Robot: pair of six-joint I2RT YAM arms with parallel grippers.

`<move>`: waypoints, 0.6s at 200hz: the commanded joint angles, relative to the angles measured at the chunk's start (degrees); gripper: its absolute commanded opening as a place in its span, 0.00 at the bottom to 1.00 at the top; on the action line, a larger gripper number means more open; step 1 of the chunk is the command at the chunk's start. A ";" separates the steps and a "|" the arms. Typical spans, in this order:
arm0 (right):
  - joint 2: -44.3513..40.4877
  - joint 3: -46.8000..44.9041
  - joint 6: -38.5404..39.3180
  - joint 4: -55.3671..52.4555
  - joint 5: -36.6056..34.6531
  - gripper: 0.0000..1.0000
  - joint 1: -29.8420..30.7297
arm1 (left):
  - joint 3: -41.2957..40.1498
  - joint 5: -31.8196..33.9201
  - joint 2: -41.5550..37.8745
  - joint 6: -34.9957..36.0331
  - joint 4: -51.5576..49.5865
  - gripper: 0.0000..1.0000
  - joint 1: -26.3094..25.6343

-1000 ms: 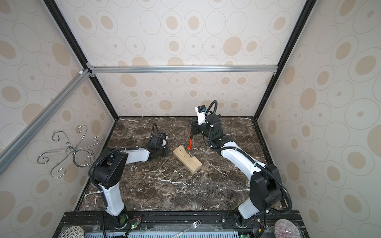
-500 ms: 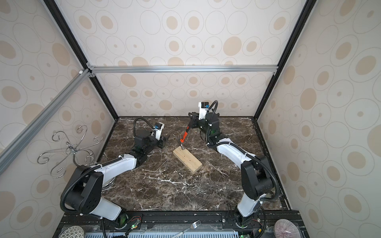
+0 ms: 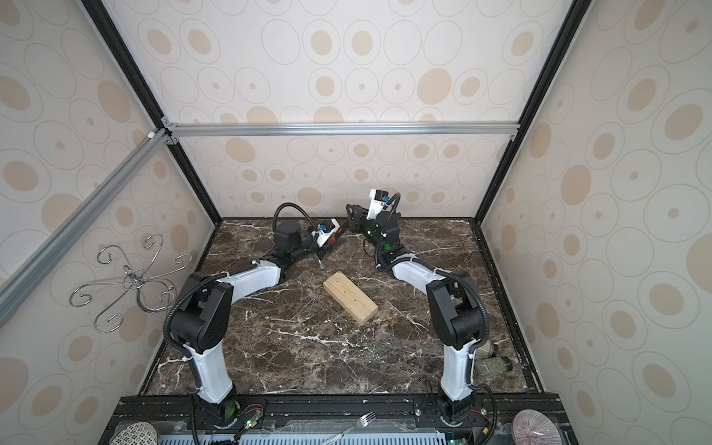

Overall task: Use a claw hammer to pull out a nail
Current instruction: Place the hammer at the center of the board.

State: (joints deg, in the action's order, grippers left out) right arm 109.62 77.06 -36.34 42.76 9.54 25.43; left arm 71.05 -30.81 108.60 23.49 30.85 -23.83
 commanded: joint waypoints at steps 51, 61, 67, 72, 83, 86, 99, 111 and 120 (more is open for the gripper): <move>4.32 8.70 -8.41 6.77 7.76 0.00 0.58 | 2.32 2.64 0.12 3.46 -5.26 0.49 -0.14; 5.57 10.32 -9.03 6.56 9.38 0.00 0.61 | 0.87 3.48 -0.83 3.04 -4.60 0.49 -0.09; 6.32 11.15 -9.56 6.48 10.37 0.00 0.66 | -0.12 3.50 -1.48 2.81 -4.18 0.49 -0.07; 6.90 11.98 -9.85 6.52 11.27 0.00 0.76 | -0.93 5.44 -2.10 2.59 -3.85 0.50 -0.06; 8.23 13.40 -10.36 6.42 13.08 0.00 0.84 | -2.53 6.43 -3.26 2.11 -3.67 0.51 0.23; 8.53 13.74 -10.41 6.39 13.51 0.00 0.89 | -2.96 6.44 -3.64 1.91 -3.76 0.51 0.32; 9.89 15.25 -10.13 6.37 15.54 0.00 1.05 | -4.48 5.70 -5.10 0.87 -4.13 0.52 1.10; 10.80 16.08 -9.68 6.57 16.91 0.00 1.30 | -6.12 5.15 -6.22 -0.15 -4.30 0.51 1.85; 11.48 16.43 -9.74 6.96 17.53 0.00 1.48 | -7.23 4.81 -7.14 -0.65 -4.64 0.49 2.41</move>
State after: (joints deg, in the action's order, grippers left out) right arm 120.95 89.49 -42.63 42.83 23.11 26.04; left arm 65.89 -24.23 105.14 24.60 27.11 -22.39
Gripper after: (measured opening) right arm 0.220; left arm 0.505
